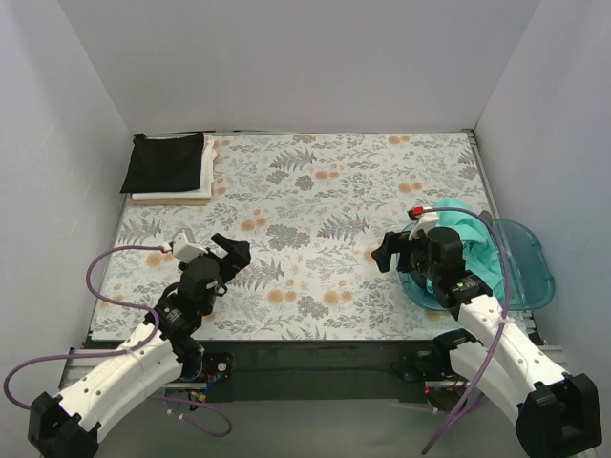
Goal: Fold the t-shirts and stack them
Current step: Grab the tshirt from the pile
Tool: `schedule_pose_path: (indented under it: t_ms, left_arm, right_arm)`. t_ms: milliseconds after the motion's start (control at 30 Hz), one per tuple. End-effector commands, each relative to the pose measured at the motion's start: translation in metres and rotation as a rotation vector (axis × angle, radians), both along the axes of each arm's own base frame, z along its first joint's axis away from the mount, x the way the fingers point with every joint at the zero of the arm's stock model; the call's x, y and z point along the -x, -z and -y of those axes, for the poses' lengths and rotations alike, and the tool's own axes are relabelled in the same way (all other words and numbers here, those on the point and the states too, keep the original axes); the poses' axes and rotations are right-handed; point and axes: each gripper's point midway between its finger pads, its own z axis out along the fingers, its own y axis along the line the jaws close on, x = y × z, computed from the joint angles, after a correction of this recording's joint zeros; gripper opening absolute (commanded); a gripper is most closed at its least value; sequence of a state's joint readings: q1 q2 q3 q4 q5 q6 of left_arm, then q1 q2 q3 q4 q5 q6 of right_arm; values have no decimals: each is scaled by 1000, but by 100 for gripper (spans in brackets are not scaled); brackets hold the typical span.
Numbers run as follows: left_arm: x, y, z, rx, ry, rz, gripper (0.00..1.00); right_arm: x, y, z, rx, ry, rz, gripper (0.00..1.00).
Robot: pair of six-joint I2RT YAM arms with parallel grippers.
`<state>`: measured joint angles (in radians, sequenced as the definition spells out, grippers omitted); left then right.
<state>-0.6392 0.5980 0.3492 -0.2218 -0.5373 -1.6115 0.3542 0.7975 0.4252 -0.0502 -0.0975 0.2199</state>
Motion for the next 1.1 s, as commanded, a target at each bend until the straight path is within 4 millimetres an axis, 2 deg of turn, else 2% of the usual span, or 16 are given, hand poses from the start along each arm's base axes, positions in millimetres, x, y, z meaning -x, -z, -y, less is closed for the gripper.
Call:
schedule_pose_path:
  t_ms: [0,133,200,233,300,400,433,500,567,667,767,800,867,933,1033,1067]
  left_arm:
    - [-1,-10,-3,29,-13,63,94]
    - [-1,-9,-4,20,-16,62,94]
    - [-1,-8,-2,15,-4,55,95]
    - [-1,-8,-1,10,-4,50,94]
    - [-2,-6,-2,2,-6,41,94]
    - [-3,-4,1,-8,2,28,94]
    - [-3,-5,1,-12,5,28,95]
    - [-3,-4,1,-15,4,25,95]
    - [-2,-5,2,-11,10,29,94]
    - [-2,-5,1,-9,11,31,94]
    - [-1,-5,2,-8,15,31,94]
    - [-2,-6,2,-7,13,32,94]
    - [-2,-5,1,-8,11,29,94]
    - [-2,-4,3,-8,18,26,95]
    - [-2,-2,4,-13,23,17,94]
    - [-2,-1,5,-17,26,11,95]
  right_arm:
    - [-7,-13,1,-25,28,30,98]
    - [-16,-30,2,-34,63,56,98]
    - [-19,-33,8,-12,93,49,98]
    - [-27,-43,18,13,157,73,98]
    - [-30,-44,30,56,218,55,98]
    - [-34,-51,56,129,356,32,98]
    - [-35,-53,70,169,428,28,98]
    - [-31,-57,89,209,522,-14,98]
    - [-24,-56,116,277,638,-42,98]
    - [-18,-59,151,269,782,-86,98]
    - [-15,-55,171,250,860,-117,98]
    - [-13,-51,183,240,901,-142,98]
    - [-15,-44,181,210,880,-176,98]
    - [-14,-36,190,199,905,-212,98]
    - [-14,-29,191,205,909,-234,93]
    - [-14,-26,191,205,911,-234,86]
